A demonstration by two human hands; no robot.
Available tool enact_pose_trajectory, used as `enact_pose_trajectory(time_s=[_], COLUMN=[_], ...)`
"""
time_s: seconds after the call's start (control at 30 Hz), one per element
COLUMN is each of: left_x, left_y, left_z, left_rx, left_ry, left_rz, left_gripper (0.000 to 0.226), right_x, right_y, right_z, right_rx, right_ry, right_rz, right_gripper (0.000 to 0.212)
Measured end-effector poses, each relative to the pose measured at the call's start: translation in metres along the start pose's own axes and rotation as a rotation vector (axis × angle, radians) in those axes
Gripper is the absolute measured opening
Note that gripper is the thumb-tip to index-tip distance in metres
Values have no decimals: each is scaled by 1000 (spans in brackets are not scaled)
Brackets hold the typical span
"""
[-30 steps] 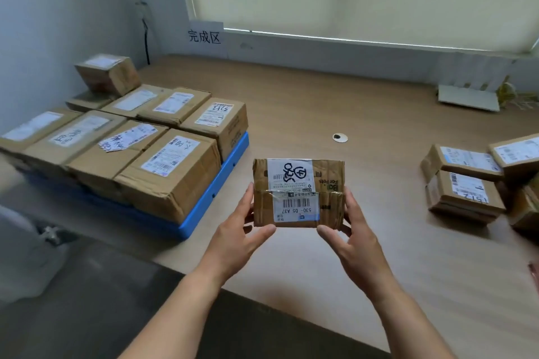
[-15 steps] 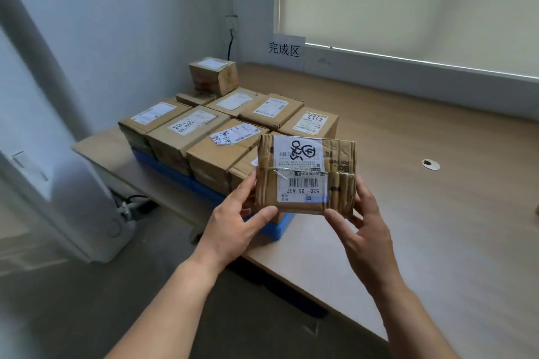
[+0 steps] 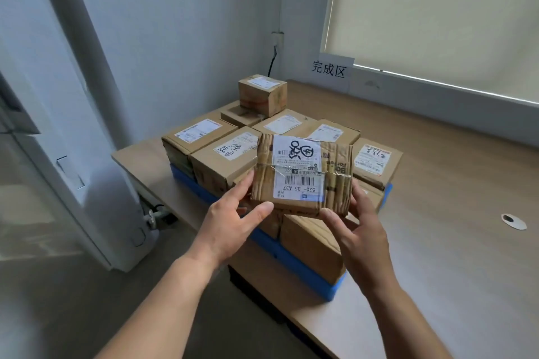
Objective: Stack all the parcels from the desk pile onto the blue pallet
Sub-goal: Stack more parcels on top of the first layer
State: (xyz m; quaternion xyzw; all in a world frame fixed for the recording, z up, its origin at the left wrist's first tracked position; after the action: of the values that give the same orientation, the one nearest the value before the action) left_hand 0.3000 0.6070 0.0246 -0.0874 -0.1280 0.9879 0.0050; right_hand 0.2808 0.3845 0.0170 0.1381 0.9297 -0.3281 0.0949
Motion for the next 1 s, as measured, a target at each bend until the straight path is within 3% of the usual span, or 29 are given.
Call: enact_pose_trajectory(time_s=[0.33, 0.73, 1.0], left_x=[-106, -207, -293], left_y=[-51, -80, -115], left_z=[-8, -53, -81], left_rx=[-42, -78, -27], left_ry=[-39, -14, 8], left_rz=[9, -110, -242], left_gripper=[63, 63, 62], right_x=[-99, -159, -206], right_y=[68, 124, 178], right_z=[-36, -47, -66], right_rx=[-8, 54, 69], right_ry=[13, 156, 291], right_rz=[-38, -31, 74], right_gripper=[71, 67, 55])
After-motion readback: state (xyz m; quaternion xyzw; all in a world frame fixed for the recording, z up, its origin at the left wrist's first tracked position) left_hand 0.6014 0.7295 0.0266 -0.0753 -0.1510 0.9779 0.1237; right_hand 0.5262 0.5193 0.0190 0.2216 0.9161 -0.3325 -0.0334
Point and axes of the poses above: each hand's wrist, its own x-axis away from the middle knuckle, its own y-axis out of the palm, z = x × y, the point moved 9 cm from there along -x, towards the middle knuckle, and after that the axes turned 15 degrees about x, right-handed, at the moved point
